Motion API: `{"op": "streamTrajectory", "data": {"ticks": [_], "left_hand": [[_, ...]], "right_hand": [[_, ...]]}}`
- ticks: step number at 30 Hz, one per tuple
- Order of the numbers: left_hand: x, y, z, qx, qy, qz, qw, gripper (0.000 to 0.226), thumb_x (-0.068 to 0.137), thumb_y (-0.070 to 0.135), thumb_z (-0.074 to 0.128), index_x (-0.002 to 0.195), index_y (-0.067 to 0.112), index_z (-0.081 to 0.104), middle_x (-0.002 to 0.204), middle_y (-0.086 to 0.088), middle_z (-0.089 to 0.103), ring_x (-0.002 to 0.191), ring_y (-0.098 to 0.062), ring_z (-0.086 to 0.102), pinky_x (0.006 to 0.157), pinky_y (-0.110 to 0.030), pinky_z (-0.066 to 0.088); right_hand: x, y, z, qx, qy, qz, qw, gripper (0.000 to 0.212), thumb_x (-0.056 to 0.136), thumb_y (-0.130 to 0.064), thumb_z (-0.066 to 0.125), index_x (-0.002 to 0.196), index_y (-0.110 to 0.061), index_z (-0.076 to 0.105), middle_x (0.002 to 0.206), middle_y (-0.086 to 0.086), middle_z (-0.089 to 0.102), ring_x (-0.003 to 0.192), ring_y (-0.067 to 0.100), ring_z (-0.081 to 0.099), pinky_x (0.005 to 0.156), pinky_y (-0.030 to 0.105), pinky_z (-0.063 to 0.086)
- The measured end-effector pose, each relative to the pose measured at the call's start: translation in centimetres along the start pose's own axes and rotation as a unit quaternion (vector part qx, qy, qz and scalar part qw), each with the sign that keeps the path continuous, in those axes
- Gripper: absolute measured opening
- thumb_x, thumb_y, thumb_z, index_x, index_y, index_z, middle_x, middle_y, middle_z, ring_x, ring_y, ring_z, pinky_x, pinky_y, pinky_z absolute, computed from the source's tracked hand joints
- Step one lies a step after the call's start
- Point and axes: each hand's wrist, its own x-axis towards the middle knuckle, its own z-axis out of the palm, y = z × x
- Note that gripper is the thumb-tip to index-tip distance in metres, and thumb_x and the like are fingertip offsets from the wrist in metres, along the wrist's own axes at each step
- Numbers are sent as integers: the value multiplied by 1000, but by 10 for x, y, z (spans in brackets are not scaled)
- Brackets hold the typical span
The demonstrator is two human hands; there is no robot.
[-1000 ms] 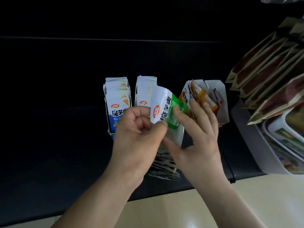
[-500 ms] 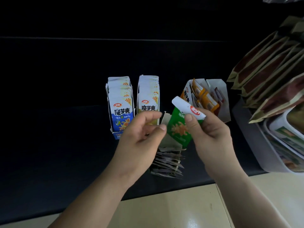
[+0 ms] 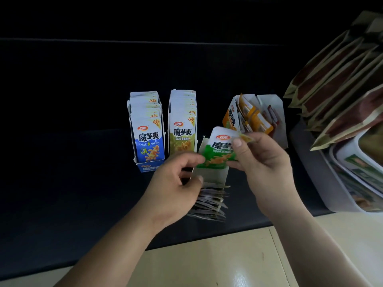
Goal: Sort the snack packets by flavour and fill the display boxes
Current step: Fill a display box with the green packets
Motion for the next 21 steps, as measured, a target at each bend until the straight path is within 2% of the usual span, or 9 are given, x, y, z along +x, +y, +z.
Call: {"op": "streamTrajectory", "data": {"ticks": [3,5,8,11,13,14,16,18,21], "left_hand": [[-7,-14,-8,35,42,18,998,39,94,7,71,109,43,70,115,27,66,104,2,64,90,-18,52],[-11,-21,-18,55,-5,27,998,41,89,22,79,120,46,66,128,30,60,118,2,59,97,-29,51],[-17,-23,-30,74,-126,22,989,85,67,50,91,142,48,53,156,34,34,145,7,35,110,-30,41],[-16,-19,-28,85,-160,16,983,107,61,40,99,150,53,40,160,39,20,148,12,24,118,-31,35],[-13,-18,-22,91,-140,21,986,104,67,32,97,150,53,39,156,37,31,144,12,31,118,-35,38],[-11,-19,-21,89,-127,21,988,102,68,31,96,150,52,39,152,35,39,142,12,36,117,-36,40],[-6,-20,-19,84,-114,17,990,100,70,28,94,149,53,39,143,33,50,134,15,42,114,-31,42],[1,-21,-16,78,-102,5,992,101,73,26,93,149,56,35,140,36,51,130,18,44,112,-27,43],[13,-24,-4,70,-45,3,997,97,74,37,91,151,54,33,144,29,53,127,6,56,107,-37,52]], "right_hand": [[-2,9,4,-58,-44,45,996,15,99,-21,65,102,-8,71,102,6,78,102,23,75,89,53,61],[-7,17,6,-106,-65,59,991,15,102,-27,62,101,-17,72,100,0,78,100,15,74,87,45,62],[-8,31,3,-246,-51,36,967,25,104,-38,56,92,-22,70,99,-8,62,103,15,60,83,34,52],[-4,35,2,-245,-75,111,960,27,105,-39,54,93,-21,70,112,-7,44,115,13,48,91,18,37],[-6,34,3,-209,-72,142,965,22,106,-39,52,96,-27,68,120,-7,41,112,-3,49,85,3,36],[-7,34,3,-199,-52,125,971,17,106,-37,53,99,-31,67,122,-8,41,108,-9,51,82,1,38],[-10,34,2,-163,5,75,984,10,105,-32,57,107,-36,67,126,-9,47,102,-4,59,87,16,51],[-15,35,2,-111,24,58,992,20,103,-25,61,121,-35,65,128,-6,57,106,5,65,88,29,58],[-20,36,5,-5,38,104,994,44,101,-26,64,142,-36,55,130,-8,67,119,8,66,100,39,56]]}}
